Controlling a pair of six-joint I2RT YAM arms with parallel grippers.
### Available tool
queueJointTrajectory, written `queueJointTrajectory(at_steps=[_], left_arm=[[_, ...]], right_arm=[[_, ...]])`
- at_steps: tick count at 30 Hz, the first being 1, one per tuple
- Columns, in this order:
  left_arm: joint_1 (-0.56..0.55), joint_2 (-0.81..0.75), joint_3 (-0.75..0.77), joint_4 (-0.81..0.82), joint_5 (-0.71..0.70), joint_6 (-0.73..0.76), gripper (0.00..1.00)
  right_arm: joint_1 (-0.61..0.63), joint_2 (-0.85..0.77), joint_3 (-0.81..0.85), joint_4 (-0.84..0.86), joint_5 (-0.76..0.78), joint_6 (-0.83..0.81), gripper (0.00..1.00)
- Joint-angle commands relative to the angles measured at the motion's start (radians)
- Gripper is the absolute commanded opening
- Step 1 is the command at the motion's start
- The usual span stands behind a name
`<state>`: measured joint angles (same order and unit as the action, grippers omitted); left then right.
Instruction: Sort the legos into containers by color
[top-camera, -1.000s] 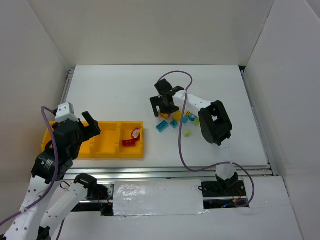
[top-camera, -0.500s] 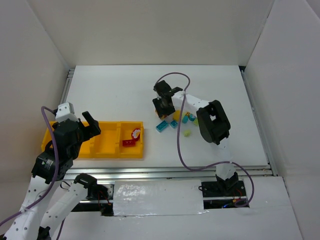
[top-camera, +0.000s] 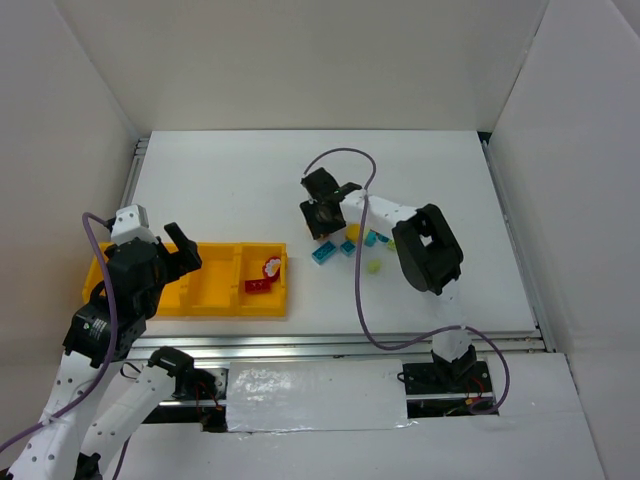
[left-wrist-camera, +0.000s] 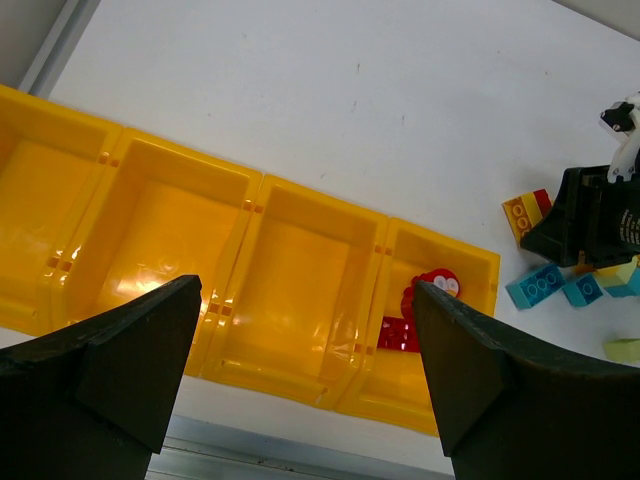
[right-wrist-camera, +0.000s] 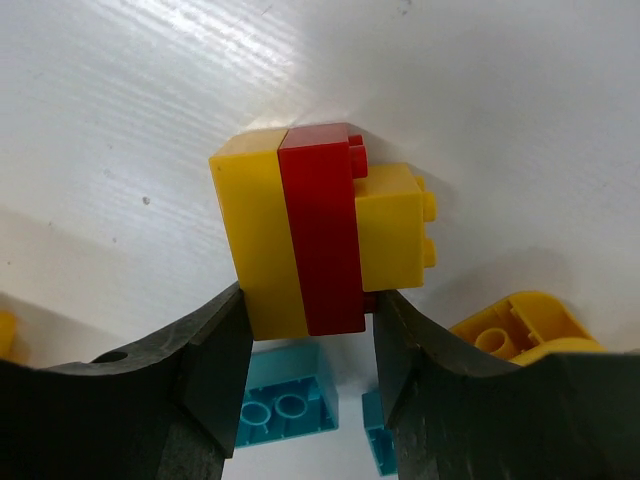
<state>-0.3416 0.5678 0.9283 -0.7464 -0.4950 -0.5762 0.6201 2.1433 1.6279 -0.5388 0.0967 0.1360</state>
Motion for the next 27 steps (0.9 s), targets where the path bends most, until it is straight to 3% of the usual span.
queueJointTrajectory(at_steps=[1, 7, 14, 22, 27], left_arm=[[0.006, 0.003, 0.006, 0.042, 0.007, 0.007, 1.00], [0.007, 0.009, 0.067, 0.036, 0.030, -0.043, 1.00], [0.006, 0.033, 0.164, 0.064, 0.208, -0.140, 0.99], [0.006, 0.053, 0.080, 0.203, 0.582, -0.332, 1.00], [0.006, 0.075, -0.029, 0.369, 0.809, -0.407, 0.99]], right_arm=[[0.039, -0.118, -0.022, 0.065, 0.032, -0.001, 0.00], [0.108, -0.278, -0.083, 0.106, 0.029, 0.017, 0.00], [0.251, -0.518, -0.182, 0.132, 0.038, 0.048, 0.00], [0.444, -0.848, -0.471, 0.400, -0.026, 0.123, 0.00], [0.503, -0.832, -0.425, 0.360, 0.047, 0.132, 0.00]])
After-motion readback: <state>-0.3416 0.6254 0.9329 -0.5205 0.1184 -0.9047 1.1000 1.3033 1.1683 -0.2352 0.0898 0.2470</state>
